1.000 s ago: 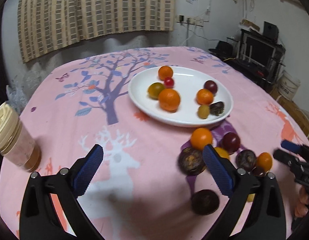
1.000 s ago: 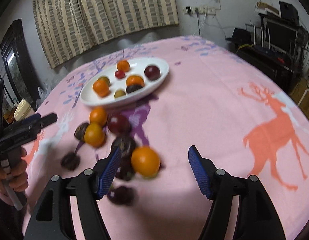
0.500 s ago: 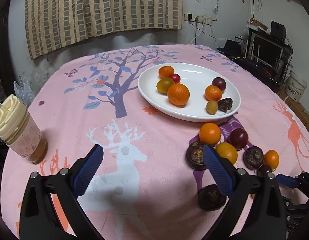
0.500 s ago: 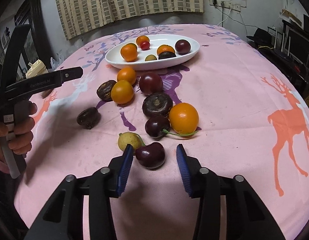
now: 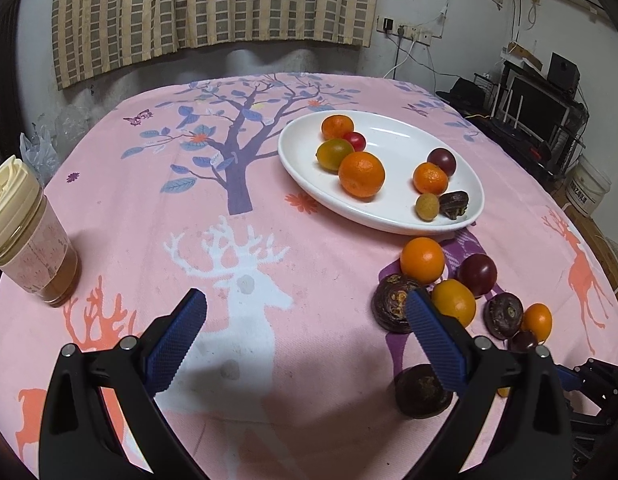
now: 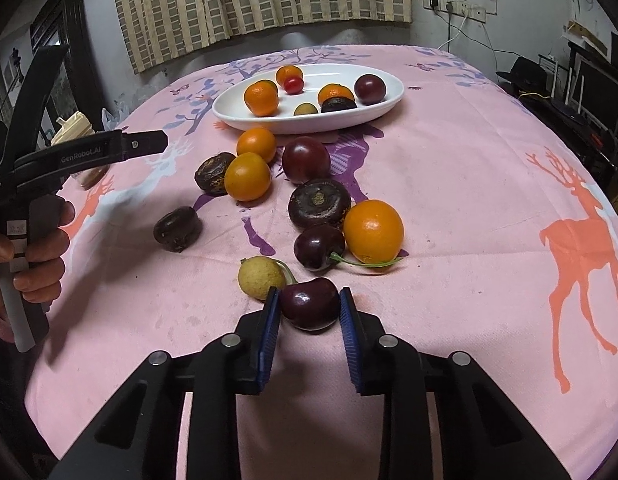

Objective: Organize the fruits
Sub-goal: 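Grasp a dark red plum with the right gripper while the left grasps a mangosteen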

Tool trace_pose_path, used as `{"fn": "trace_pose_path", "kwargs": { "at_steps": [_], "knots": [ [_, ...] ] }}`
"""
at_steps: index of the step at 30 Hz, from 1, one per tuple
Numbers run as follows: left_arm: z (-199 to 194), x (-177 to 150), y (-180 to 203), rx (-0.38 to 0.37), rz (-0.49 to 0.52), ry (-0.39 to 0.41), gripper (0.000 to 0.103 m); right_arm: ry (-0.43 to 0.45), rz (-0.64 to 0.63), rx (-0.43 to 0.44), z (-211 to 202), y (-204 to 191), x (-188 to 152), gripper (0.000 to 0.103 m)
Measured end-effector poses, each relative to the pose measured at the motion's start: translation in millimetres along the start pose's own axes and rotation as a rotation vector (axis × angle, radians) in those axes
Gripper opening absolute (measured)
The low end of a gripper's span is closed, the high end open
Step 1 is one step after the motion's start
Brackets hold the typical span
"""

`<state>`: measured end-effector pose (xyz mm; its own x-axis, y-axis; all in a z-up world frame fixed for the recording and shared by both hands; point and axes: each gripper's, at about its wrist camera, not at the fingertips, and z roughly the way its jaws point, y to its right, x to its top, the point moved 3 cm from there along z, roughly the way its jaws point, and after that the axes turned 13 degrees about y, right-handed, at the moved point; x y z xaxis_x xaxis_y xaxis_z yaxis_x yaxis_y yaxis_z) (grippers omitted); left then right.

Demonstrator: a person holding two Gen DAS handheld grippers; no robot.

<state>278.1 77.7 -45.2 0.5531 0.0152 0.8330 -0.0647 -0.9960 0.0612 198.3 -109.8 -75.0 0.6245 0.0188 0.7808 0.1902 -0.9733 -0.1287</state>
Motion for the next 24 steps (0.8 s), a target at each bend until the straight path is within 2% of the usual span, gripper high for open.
{"fn": "trace_pose_path", "kwargs": {
  "at_steps": [3,5,7,9,13,16,19,22,24],
  "knots": [
    [-3.1,2.1,-2.3,0.006,-0.001,0.010,0.098,0.025,0.042,0.027,-4.0,5.5,1.6,0.030],
    [-6.0,3.7,-5.5,-0.018,-0.016,0.005,0.098,0.075,0.066,0.060,-12.1,8.0,3.6,0.030],
    [-10.4,6.0,-5.4,-0.060,-0.008,0.000,0.098,0.118,0.083,0.076,-19.7,10.3,5.1,0.030],
    [-19.0,7.8,0.2,-0.139,0.026,0.006,0.098,0.148,0.101,0.094,-25.1,13.1,6.0,0.030],
    [-30.9,-0.9,21.7,-0.266,0.127,-0.004,0.098,0.147,0.112,0.092,-24.3,14.7,7.8,0.030],
    [-33.6,-15.8,44.6,-0.307,0.242,-0.030,0.086,0.149,0.114,0.098,-24.2,14.5,7.6,0.030],
    [-34.4,-29.5,61.5,-0.333,0.325,-0.053,0.079,0.150,0.117,0.101,-24.0,14.7,6.9,0.030],
    [-32.9,-40.6,71.1,-0.338,0.372,-0.070,0.077,0.150,0.117,0.099,-24.0,14.9,7.0,0.030],
    [-29.5,-46.1,73.2,-0.334,0.385,-0.088,0.070,0.151,0.117,0.098,-23.7,15.1,7.0,0.030]
  ]
}}
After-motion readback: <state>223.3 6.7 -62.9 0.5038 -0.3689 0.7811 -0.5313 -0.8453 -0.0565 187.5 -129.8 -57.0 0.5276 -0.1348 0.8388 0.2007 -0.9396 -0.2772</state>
